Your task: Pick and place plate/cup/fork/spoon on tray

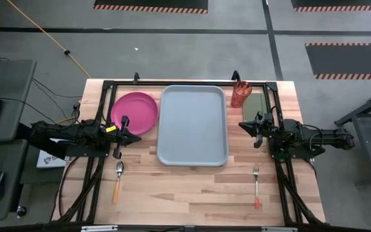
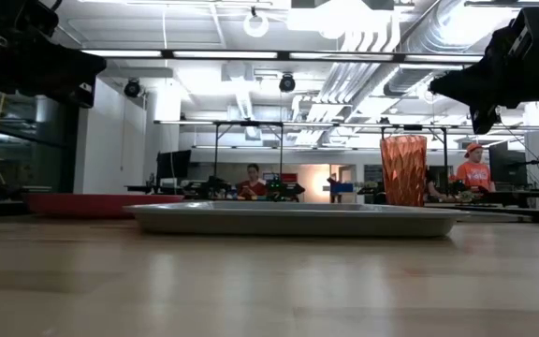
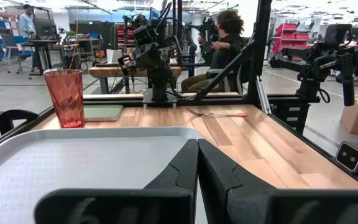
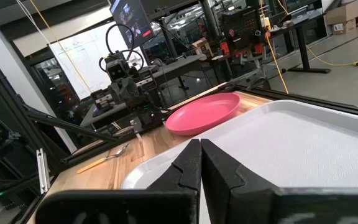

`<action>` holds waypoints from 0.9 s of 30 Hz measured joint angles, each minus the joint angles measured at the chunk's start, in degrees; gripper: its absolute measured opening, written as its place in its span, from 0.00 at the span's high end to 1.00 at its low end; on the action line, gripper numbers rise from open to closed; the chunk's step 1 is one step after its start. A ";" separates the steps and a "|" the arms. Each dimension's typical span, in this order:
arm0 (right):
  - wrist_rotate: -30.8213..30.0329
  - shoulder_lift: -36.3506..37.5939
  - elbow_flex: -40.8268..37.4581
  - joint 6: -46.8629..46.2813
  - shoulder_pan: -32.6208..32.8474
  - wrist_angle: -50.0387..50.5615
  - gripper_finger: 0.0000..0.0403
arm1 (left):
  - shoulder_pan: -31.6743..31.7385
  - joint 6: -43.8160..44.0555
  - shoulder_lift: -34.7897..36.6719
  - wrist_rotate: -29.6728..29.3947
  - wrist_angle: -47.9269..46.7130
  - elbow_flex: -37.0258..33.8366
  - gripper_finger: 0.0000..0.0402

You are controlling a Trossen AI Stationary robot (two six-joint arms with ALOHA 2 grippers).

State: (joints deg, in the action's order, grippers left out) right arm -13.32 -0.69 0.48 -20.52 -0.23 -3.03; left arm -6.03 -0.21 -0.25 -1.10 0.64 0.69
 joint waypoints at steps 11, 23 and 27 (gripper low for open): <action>-0.02 -0.02 0.00 0.13 0.01 0.00 1.00 | -0.01 0.00 0.00 0.00 0.00 0.02 1.00; -25.00 0.00 -0.01 2.60 -0.15 -27.70 1.00 | -0.01 0.00 0.00 0.00 0.02 0.02 1.00; -34.00 0.05 -0.01 11.41 -0.15 -36.55 1.00 | 0.00 0.00 0.00 0.00 0.02 0.02 1.00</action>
State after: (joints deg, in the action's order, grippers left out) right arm -47.32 -0.64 0.47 -9.11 -0.38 -39.57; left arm -6.03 -0.21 -0.25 -1.10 0.67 0.71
